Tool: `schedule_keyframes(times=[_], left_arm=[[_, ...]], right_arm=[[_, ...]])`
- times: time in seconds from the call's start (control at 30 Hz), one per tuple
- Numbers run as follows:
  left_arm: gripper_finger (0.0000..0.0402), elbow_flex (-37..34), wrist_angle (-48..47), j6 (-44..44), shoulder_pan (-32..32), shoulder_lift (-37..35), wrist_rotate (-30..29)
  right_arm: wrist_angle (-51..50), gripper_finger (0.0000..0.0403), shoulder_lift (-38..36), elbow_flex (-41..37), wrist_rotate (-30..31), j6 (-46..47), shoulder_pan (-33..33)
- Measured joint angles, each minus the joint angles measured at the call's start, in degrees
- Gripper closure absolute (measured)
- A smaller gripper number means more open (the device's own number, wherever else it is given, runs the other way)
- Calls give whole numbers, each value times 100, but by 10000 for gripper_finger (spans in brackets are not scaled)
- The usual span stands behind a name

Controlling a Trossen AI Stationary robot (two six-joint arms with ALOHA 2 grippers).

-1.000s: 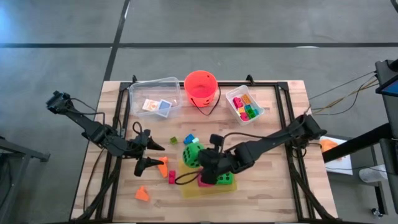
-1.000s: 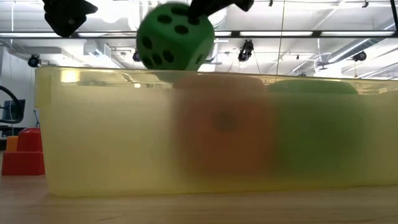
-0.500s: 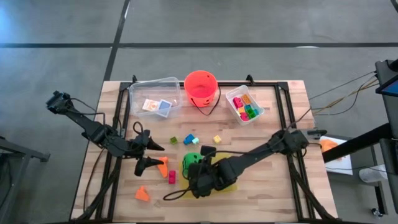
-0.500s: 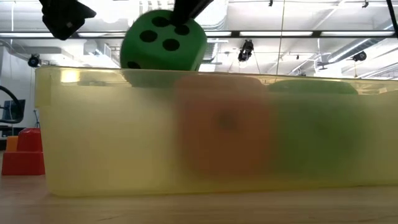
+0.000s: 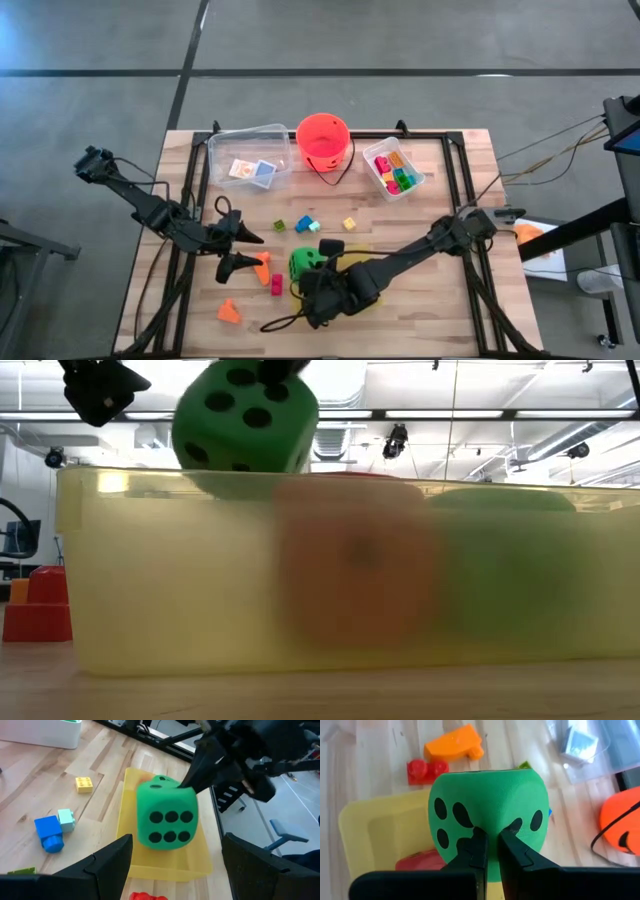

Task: Pick & Place Toys
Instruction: Put the green die into the yellow bin

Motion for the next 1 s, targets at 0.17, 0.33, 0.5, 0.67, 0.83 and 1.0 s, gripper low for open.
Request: schedule_keyframes(times=[0.17,0.33,0.5,0.67,0.83,1.0], left_arm=[[105,0,-3,0,0,0,-2],[105,0,-3,0,0,0,0],[105,0,-3,0,0,0,-2],[105,0,-3,-2,0,0,-1],[105,0,-2,-42,0,0,0],[105,0,-1,-42,0,0,0]], right_arm=[[35,391,-20,32,83,-22,48],[123,392,-19,23,0,-18,134],[352,392,-18,-48,-122,-19,258],[657,392,-18,-303,-204,-108,288],[812,392,-18,-610,-336,-92,294],[725,392,-18,-782,-371,131,296]])
